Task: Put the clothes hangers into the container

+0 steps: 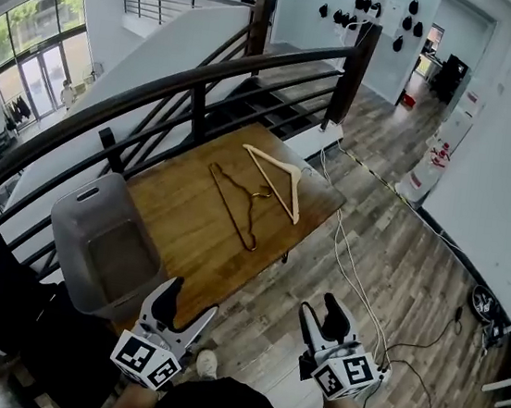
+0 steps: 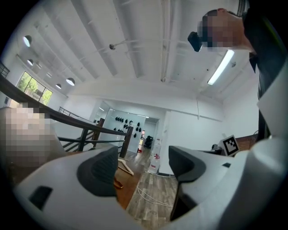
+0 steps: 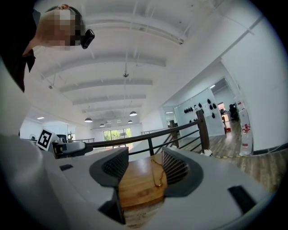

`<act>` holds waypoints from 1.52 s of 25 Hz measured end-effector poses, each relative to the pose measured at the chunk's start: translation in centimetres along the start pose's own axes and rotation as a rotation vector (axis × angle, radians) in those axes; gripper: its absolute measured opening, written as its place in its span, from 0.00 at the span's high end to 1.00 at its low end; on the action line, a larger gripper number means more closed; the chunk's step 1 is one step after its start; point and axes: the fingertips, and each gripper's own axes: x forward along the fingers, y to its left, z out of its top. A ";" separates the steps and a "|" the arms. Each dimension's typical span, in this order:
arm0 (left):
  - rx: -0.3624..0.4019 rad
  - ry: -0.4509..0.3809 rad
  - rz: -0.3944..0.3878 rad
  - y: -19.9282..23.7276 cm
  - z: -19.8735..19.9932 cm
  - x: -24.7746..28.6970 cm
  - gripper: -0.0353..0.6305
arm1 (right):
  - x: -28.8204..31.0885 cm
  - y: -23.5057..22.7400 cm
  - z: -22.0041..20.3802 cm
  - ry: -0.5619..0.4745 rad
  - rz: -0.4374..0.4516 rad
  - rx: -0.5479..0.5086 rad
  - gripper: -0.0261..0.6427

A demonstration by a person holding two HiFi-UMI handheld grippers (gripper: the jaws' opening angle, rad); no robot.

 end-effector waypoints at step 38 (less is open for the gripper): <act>-0.018 0.025 0.042 7.2 -0.6 12.8 0.43 | 20.7 -8.6 -8.6 0.278 0.069 -0.045 0.68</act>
